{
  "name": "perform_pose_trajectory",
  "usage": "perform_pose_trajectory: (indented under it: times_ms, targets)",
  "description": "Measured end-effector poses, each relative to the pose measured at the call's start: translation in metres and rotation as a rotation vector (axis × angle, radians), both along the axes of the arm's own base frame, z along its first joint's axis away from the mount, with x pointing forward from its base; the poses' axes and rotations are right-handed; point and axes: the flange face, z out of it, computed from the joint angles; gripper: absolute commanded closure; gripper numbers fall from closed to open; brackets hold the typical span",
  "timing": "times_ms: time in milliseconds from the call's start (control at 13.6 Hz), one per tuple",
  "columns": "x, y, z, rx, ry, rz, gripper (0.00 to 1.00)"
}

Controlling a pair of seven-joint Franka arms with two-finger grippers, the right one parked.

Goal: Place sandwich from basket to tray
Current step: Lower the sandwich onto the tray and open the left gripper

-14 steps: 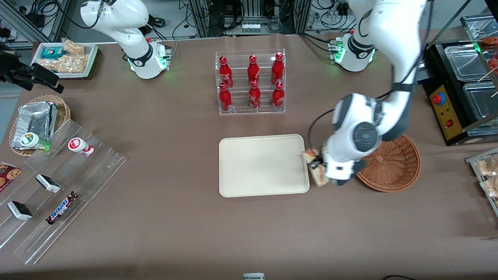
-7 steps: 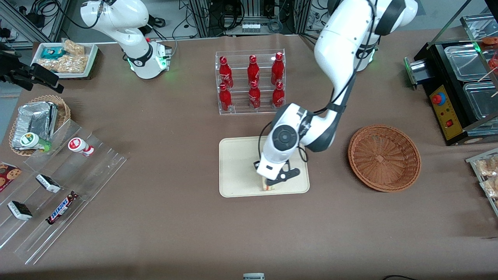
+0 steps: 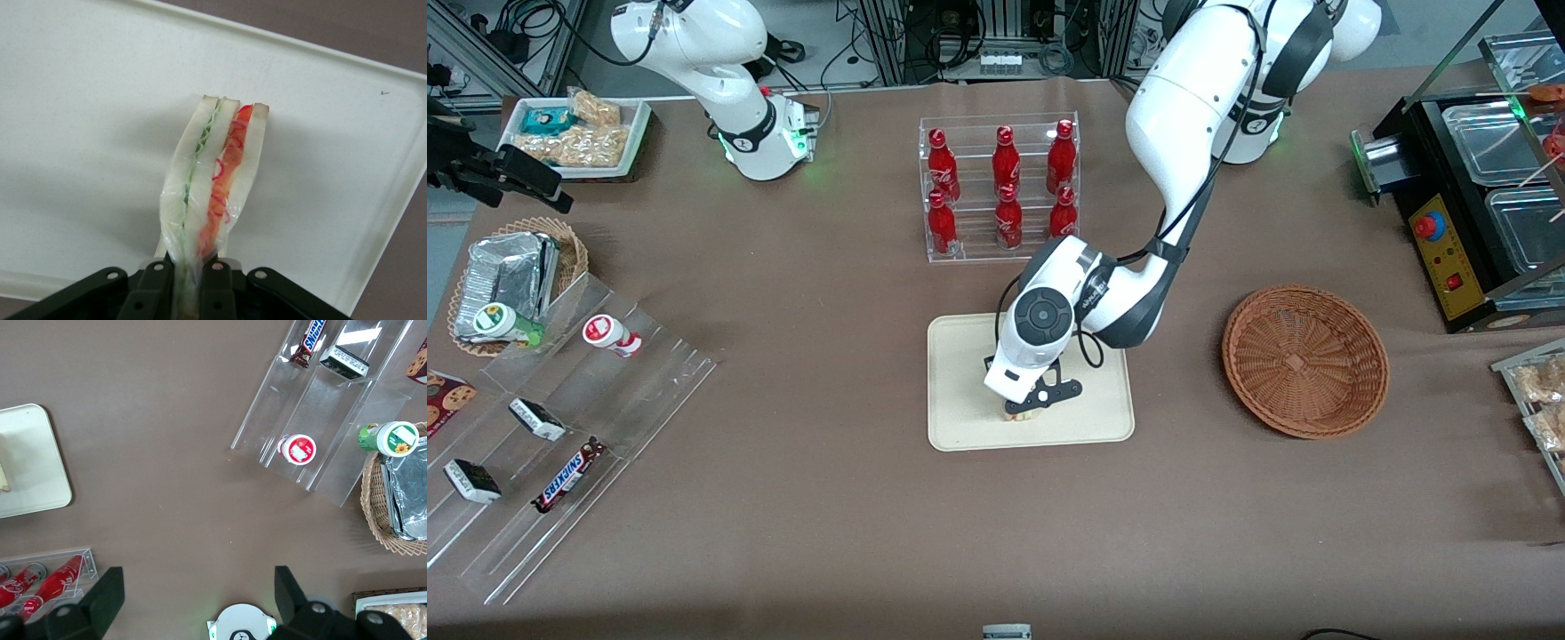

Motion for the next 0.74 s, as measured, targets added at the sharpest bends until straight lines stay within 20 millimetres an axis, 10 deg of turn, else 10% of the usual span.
perform_pose_trajectory:
  times_ms: [74,221,515,735]
  targets:
    - [-0.001,0.000,-0.001,0.003,0.004,-0.001,0.68]
    - [-0.001,0.000,-0.003,0.005,0.007,-0.001,0.01]
    - [0.003,-0.003,0.012,-0.012,-0.012,-0.001,0.00]
    - [0.012,-0.006,0.083,-0.070,-0.084,0.000,0.00]
